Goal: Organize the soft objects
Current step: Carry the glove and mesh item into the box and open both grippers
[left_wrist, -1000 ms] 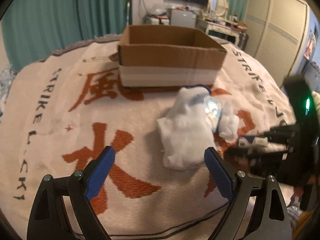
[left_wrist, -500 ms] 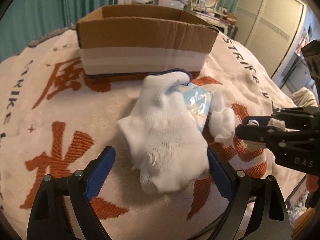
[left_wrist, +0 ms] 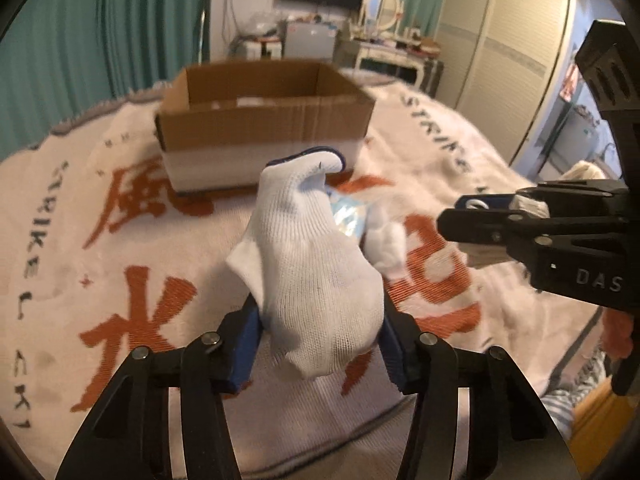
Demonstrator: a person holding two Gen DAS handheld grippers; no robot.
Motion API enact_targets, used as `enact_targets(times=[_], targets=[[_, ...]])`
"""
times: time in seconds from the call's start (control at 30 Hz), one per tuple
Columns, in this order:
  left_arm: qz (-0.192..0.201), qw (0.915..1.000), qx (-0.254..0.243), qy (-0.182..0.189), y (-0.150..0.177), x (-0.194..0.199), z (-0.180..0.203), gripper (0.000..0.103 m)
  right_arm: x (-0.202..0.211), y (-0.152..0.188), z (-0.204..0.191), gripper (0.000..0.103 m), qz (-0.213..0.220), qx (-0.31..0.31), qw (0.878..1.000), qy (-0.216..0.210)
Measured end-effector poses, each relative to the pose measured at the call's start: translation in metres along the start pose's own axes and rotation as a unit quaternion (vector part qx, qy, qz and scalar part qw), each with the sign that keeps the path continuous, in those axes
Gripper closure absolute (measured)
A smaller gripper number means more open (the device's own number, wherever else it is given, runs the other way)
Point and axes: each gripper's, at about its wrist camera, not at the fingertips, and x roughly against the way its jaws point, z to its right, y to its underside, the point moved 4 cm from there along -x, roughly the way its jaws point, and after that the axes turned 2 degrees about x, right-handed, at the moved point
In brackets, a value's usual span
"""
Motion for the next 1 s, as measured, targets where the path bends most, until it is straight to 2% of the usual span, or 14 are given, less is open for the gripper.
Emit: enact_targets(times=[0.3,0.57,0.73,0.8,1.0], targets=[[0.059,0.9981,-0.012,-0.012,-0.025,0.074,0.001,0.052,0.08,-0.043,-0.011,0.08,0.084,-0.004,0.996,0.008],[0.121,0.9924,-0.015,-0.019,-0.079,0.11,-0.008,0.052,0.122,-0.097,-0.009,0.08,0.136,0.007,0.99,0.036],[0.143,0.9881,-0.029,-0.049,-0.121,0.104,-0.011,0.052,0.117,-0.138,0.003,0.08,0.155,-0.005,0.988,0.024],[0.149,0.9872,-0.033,-0.048,-0.137,0.096,-0.012,0.052,0.11,-0.156,0.009,0.08,0.16,-0.003,0.987,0.029],[0.144,0.9871,-0.042,-0.056,-0.183,0.045,-0.025,0.052,0.065,-0.206,0.033,0.08,0.164,-0.019,0.986,0.032]])
